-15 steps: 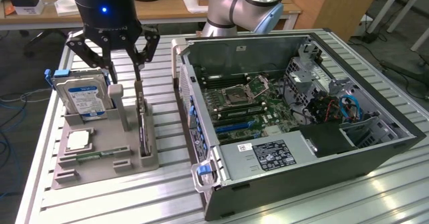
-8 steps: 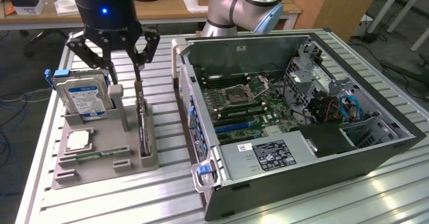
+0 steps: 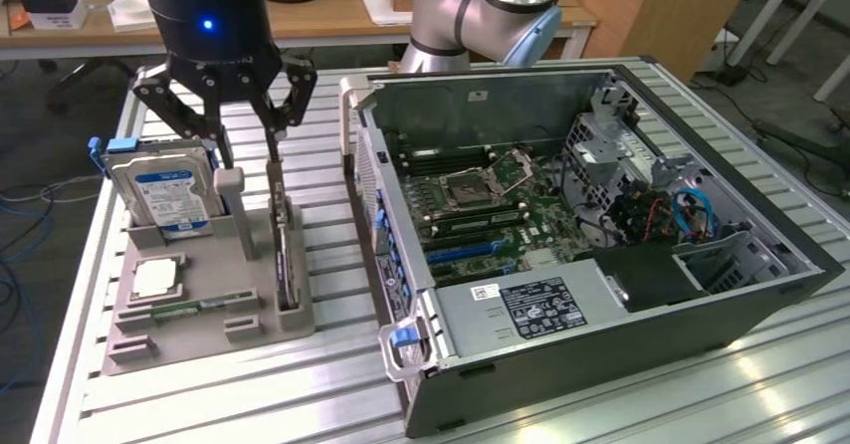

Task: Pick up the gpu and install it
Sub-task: 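Pick up the gpu and move the gpu toward the slot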

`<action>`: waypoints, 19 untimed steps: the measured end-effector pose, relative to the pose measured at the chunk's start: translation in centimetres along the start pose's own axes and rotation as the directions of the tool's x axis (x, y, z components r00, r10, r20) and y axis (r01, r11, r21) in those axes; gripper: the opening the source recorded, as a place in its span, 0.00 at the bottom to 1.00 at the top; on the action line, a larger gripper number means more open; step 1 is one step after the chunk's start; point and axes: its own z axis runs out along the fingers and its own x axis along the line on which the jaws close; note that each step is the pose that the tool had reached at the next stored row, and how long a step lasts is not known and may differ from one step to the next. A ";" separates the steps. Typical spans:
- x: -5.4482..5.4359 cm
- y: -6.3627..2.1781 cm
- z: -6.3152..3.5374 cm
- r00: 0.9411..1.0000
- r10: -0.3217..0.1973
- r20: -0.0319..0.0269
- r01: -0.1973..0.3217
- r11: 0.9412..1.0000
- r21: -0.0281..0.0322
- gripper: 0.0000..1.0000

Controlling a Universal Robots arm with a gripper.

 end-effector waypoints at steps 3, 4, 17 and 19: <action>0.0 0.00 0.08 1.000 0.000 0.000 0.000 1.000 0.000 0.47; 0.0 0.00 0.11 1.000 0.000 0.000 0.000 1.000 0.000 0.47; 0.0 -0.02 0.47 1.000 0.000 0.000 0.000 1.000 0.000 0.47; 0.0 -0.02 0.52 1.000 0.000 0.000 0.000 1.000 0.000 0.47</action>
